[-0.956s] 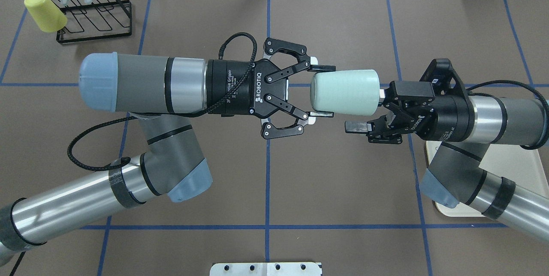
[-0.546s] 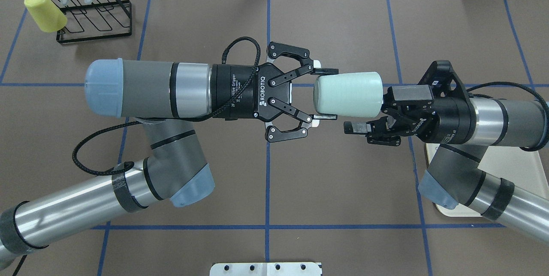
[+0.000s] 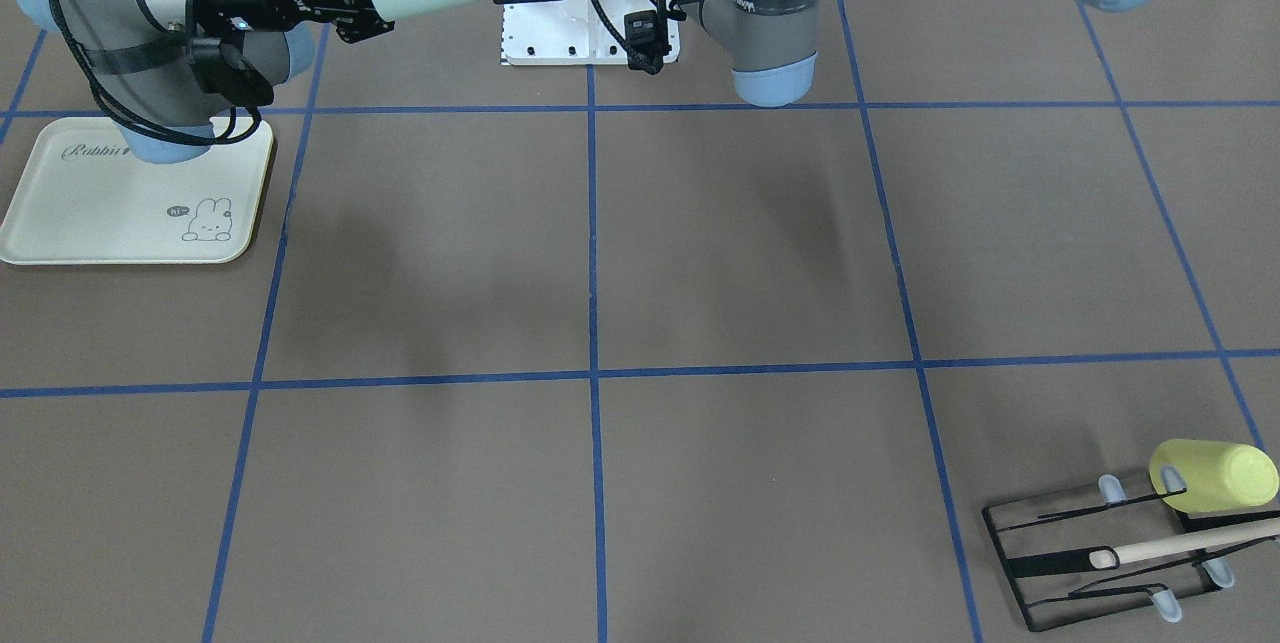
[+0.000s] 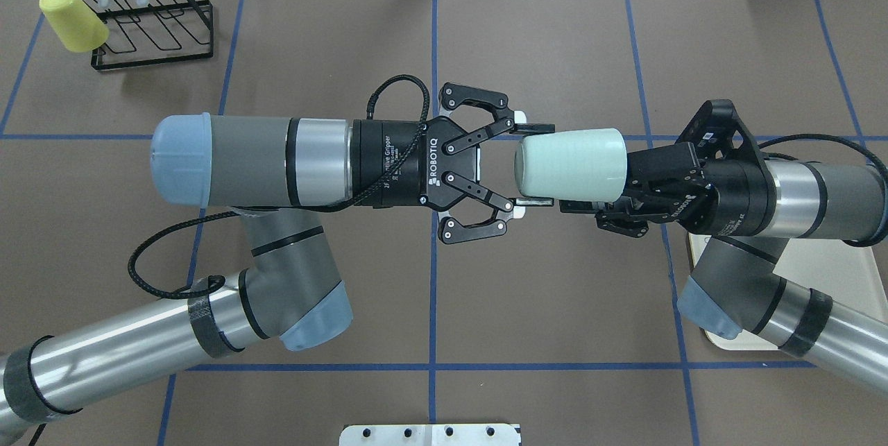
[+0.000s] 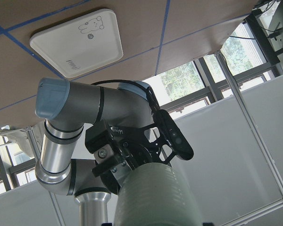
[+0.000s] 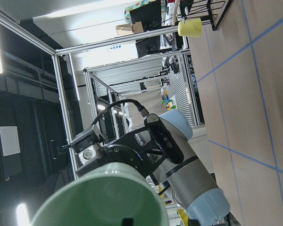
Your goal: Left arm grabs green cup and hands to right arm on tray
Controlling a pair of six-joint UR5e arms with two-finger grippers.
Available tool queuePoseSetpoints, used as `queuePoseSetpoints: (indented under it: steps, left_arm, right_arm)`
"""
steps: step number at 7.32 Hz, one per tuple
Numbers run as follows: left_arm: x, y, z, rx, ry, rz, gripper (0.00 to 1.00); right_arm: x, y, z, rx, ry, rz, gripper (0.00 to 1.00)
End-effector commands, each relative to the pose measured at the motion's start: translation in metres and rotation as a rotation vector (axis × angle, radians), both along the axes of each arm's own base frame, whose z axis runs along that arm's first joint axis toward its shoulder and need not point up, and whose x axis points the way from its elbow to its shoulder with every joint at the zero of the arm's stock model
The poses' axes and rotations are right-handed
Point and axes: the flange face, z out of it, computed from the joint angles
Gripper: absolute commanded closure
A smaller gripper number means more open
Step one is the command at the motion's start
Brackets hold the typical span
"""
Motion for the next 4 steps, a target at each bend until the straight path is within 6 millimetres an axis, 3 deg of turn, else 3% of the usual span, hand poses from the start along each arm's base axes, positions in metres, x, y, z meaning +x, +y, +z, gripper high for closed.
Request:
queuePoseSetpoints:
  steps: [1, 2, 4]
  left_arm:
    - [0.002, 0.0, 0.001, -0.007, 0.001, -0.007, 0.18]
    - [0.001, 0.001, 0.0, -0.007, 0.001, -0.007, 0.0]
    - [-0.005, 0.001, -0.002, 0.0, 0.012, -0.012, 0.0]
  right_arm:
    - [0.001, 0.0, 0.001, -0.001, -0.002, 0.003, 1.0]
    - [0.005, 0.002, 0.009, -0.009, -0.017, -0.006, 1.0]
    - [0.004, 0.0, 0.019, -0.035, -0.041, -0.037, 1.0]
